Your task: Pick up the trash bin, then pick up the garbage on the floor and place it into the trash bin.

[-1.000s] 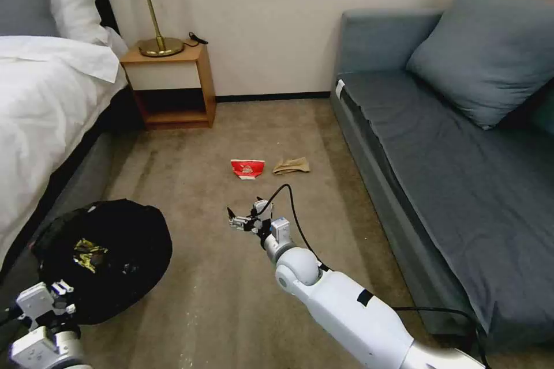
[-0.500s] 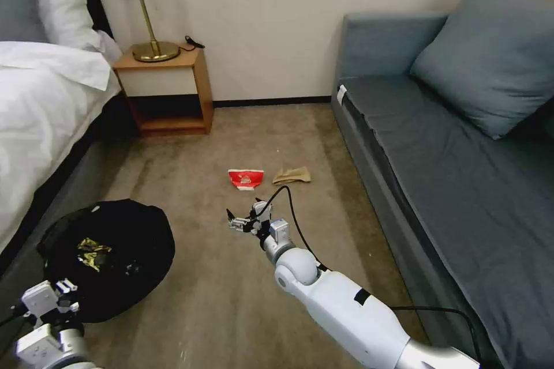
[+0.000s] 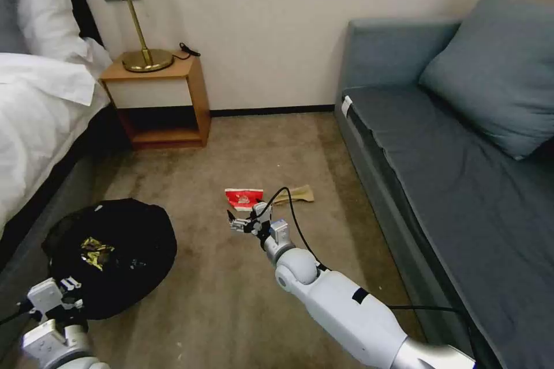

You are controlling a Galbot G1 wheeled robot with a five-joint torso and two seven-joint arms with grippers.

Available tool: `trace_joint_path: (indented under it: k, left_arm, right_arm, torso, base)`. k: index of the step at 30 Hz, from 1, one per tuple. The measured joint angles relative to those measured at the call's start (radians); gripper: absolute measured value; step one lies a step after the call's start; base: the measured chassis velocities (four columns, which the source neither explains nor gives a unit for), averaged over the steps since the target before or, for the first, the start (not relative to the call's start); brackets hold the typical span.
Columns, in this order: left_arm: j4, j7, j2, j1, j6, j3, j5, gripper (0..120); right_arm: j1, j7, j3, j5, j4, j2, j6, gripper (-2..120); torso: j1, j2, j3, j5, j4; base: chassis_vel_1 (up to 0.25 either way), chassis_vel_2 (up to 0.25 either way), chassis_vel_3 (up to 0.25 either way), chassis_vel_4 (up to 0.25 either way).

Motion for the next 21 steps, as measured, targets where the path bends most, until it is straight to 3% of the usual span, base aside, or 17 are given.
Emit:
trace_joint_path:
  k: [21]
  left_arm:
    - [-0.002,-0.001,-0.006,0.006,0.001,0.001,0.004,3]
  right_arm:
    - [-0.023,-0.006,-0.004,-0.014,0.018,-0.007,0.004,100]
  torso:
    - [0.0,0.0,0.0,0.0001,0.0001]
  base:
    - [-0.15,0.153,0.158,-0.153]
